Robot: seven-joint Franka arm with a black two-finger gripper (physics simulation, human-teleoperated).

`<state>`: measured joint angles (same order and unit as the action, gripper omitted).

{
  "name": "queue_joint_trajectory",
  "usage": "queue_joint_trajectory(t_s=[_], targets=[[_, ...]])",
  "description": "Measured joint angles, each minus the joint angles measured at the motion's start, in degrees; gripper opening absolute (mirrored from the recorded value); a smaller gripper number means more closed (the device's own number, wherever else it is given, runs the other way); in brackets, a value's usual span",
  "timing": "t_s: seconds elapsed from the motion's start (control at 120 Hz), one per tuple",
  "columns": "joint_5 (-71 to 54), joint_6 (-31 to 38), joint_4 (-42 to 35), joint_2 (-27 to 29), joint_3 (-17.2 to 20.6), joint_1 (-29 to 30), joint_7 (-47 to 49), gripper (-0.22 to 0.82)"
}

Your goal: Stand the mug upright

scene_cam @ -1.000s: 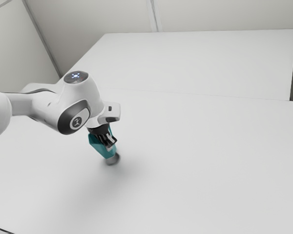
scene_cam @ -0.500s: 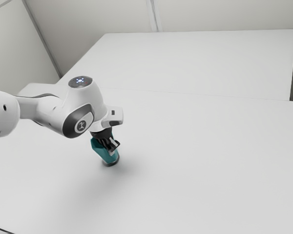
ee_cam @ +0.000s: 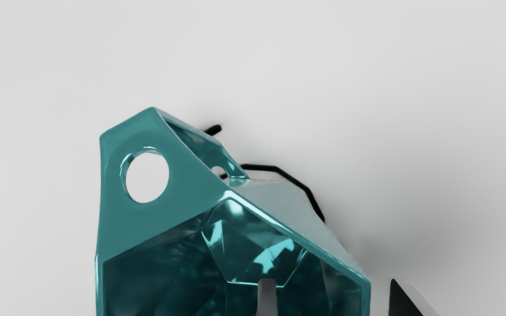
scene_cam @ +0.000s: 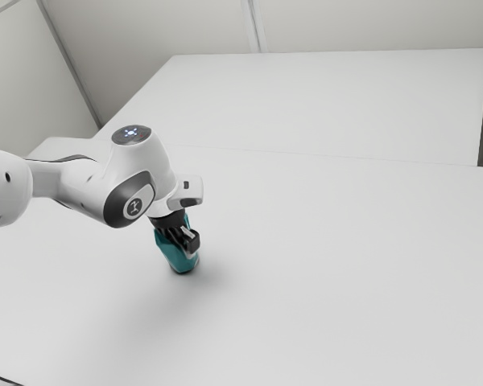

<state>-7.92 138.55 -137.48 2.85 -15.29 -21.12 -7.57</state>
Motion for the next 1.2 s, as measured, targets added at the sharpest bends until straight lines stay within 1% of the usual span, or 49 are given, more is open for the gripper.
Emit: queue_joint_trajectory(t_s=[0.133, 0.25, 0.417, 0.592, 0.667, 0.767, 0.85, 0.933, 0.975, 1.042, 1.1, 1.2], targets=[[0.0, 0.0, 0.0, 0.1, 0.0, 0.0, -0.2, 0.3], [0.0, 0.0, 0.4, 0.7, 0.0, 0.1, -0.3, 0.35], [0.0, -0.5, 1.2, 3.0, 0.0, -0.1, -0.3, 0.39], [0.0, -2.7, 2.1, 7.1, 0.0, -0.6, -0.2, 0.41], [-0.2, -5.5, 7.5, 6.7, 0.3, -0.5, 0.0, 0.42], [-0.2, -10.4, 16.9, 3.7, 1.1, 0.5, 0.2, 0.48], [0.7, -15.9, 26.4, -0.1, 2.5, 3.0, 0.3, 0.52], [2.8, -21.8, 35.7, -5.0, 3.2, 5.1, 0.4, 0.55], [3.7, -24.6, 39.7, -7.2, 4.2, 6.8, 0.5, 0.56], [4.8, -28.4, 44.6, -10.2, 6.1, 9.5, 0.6, 0.57], [5.9, -31.4, 49.0, -13.1, 7.1, 10.5, 0.6, 0.58], [7.6, -35.9, 52.5, -16.0, 8.2, 11.6, 1.3, 0.59]])
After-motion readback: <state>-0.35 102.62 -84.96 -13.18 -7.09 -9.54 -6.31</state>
